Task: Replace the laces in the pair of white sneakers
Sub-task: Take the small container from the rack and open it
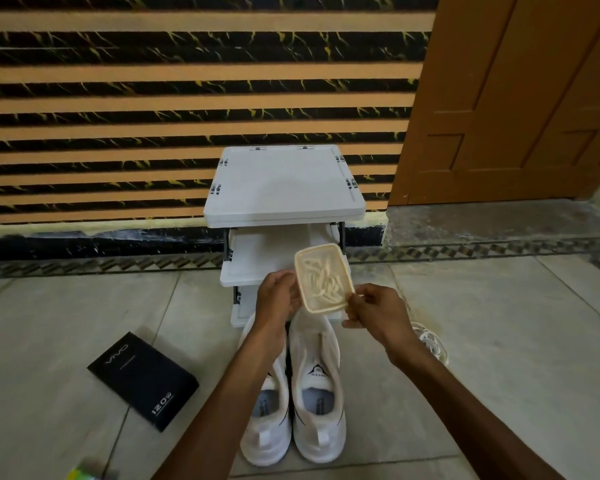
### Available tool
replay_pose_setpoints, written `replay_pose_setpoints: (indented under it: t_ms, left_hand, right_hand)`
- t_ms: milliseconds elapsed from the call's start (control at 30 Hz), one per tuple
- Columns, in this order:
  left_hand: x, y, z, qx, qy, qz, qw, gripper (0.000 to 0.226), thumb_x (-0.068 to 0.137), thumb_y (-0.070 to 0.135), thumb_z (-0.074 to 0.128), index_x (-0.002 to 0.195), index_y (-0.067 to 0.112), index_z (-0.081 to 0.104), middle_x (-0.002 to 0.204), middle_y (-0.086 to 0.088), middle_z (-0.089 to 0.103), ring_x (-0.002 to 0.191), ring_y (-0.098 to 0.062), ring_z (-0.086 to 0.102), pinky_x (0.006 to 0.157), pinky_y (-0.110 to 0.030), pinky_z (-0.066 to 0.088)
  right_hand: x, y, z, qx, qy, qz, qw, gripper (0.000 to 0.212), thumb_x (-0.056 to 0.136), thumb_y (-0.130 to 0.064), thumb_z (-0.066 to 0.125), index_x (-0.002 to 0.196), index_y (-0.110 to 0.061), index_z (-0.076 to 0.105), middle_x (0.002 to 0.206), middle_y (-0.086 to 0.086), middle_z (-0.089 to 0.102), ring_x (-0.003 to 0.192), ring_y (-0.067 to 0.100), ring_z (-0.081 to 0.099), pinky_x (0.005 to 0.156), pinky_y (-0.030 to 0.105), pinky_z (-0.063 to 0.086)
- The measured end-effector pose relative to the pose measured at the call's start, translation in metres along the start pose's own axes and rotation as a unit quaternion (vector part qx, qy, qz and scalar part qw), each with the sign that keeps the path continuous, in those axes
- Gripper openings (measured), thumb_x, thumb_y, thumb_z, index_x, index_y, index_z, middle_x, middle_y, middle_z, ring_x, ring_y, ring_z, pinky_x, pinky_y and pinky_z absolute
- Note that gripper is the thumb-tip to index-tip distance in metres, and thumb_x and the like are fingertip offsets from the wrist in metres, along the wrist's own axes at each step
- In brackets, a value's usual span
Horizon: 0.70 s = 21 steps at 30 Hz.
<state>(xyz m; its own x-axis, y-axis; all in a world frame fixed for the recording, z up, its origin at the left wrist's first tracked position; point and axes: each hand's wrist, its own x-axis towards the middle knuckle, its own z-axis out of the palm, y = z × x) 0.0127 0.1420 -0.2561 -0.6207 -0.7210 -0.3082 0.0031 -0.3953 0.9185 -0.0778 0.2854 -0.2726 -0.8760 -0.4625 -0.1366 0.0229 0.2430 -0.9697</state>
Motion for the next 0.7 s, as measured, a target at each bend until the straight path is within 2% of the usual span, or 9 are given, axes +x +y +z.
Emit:
replay_pose_setpoints:
  t_ms: [133, 267, 367, 433, 567, 700]
  left_hand:
    - [0.009, -0.002, -0.014, 0.036, 0.004, 0.016, 0.999, 0.011, 0.095, 0.006, 0.054, 0.103, 0.009, 0.061, 0.088, -0.008, 0.069, 0.072, -0.017, 0.064, 0.063, -0.025, 0.052]
    - [0.017, 0.0, -0.027, 0.058, -0.022, 0.036, 0.997, 0.014, 0.095, 0.005, 0.054, 0.104, 0.007, 0.065, 0.09, -0.011, 0.067, 0.08, -0.021, 0.063, 0.078, -0.032, 0.051]
    - [0.026, 0.001, -0.031, 0.046, -0.029, 0.037, 0.998, 0.016, 0.095, 0.004, 0.054, 0.105, 0.002, 0.066, 0.089, -0.014, 0.067, 0.08, -0.022, 0.063, 0.075, -0.03, 0.051]
    - [0.03, 0.0, -0.032, 0.042, -0.037, 0.036, 0.998, 0.014, 0.095, 0.004, 0.054, 0.102, 0.002, 0.066, 0.087, -0.014, 0.067, 0.077, -0.022, 0.062, 0.073, -0.029, 0.051]
    - [0.036, -0.005, -0.03, 0.04, -0.052, 0.03, 0.997, 0.012, 0.095, 0.004, 0.055, 0.097, 0.006, 0.067, 0.083, -0.01, 0.068, 0.074, -0.02, 0.063, 0.071, -0.027, 0.051]
    - [0.041, -0.008, -0.03, 0.039, -0.054, 0.027, 0.997, 0.012, 0.095, 0.005, 0.055, 0.098, 0.006, 0.067, 0.083, -0.01, 0.068, 0.074, -0.02, 0.065, 0.07, -0.027, 0.051]
  right_hand:
    - [0.039, -0.023, 0.018, 0.019, 0.026, 0.01, 0.999, 0.021, 0.089, -0.003, 0.057, 0.071, -0.004, 0.068, 0.056, 0.006, 0.062, 0.049, 0.014, 0.065, 0.06, 0.034, 0.06]
    - [0.072, -0.036, 0.033, 0.045, 0.072, 0.012, 0.996, 0.023, 0.09, -0.002, 0.057, 0.069, -0.004, 0.065, 0.057, 0.005, 0.061, 0.043, 0.009, 0.061, 0.062, 0.037, 0.059]
    - [0.091, -0.038, 0.04, 0.056, 0.093, 0.022, 0.994, 0.019, 0.09, -0.003, 0.059, 0.074, -0.002, 0.067, 0.062, 0.009, 0.063, 0.045, 0.012, 0.062, 0.058, 0.034, 0.058]
    - [0.1, -0.038, 0.044, 0.049, 0.105, 0.032, 0.993, 0.023, 0.091, -0.006, 0.06, 0.069, -0.004, 0.066, 0.06, 0.008, 0.063, 0.046, 0.014, 0.061, 0.06, 0.034, 0.058]
    - [0.11, -0.033, 0.049, 0.022, 0.137, 0.021, 0.99, 0.029, 0.091, -0.01, 0.06, 0.063, -0.009, 0.065, 0.056, 0.003, 0.063, 0.039, 0.004, 0.056, 0.046, 0.02, 0.045]
    - [0.116, -0.029, 0.049, 0.004, 0.158, 0.003, 0.987, 0.031, 0.09, -0.011, 0.06, 0.059, -0.01, 0.065, 0.056, 0.004, 0.064, 0.04, 0.004, 0.057, 0.043, 0.017, 0.044]
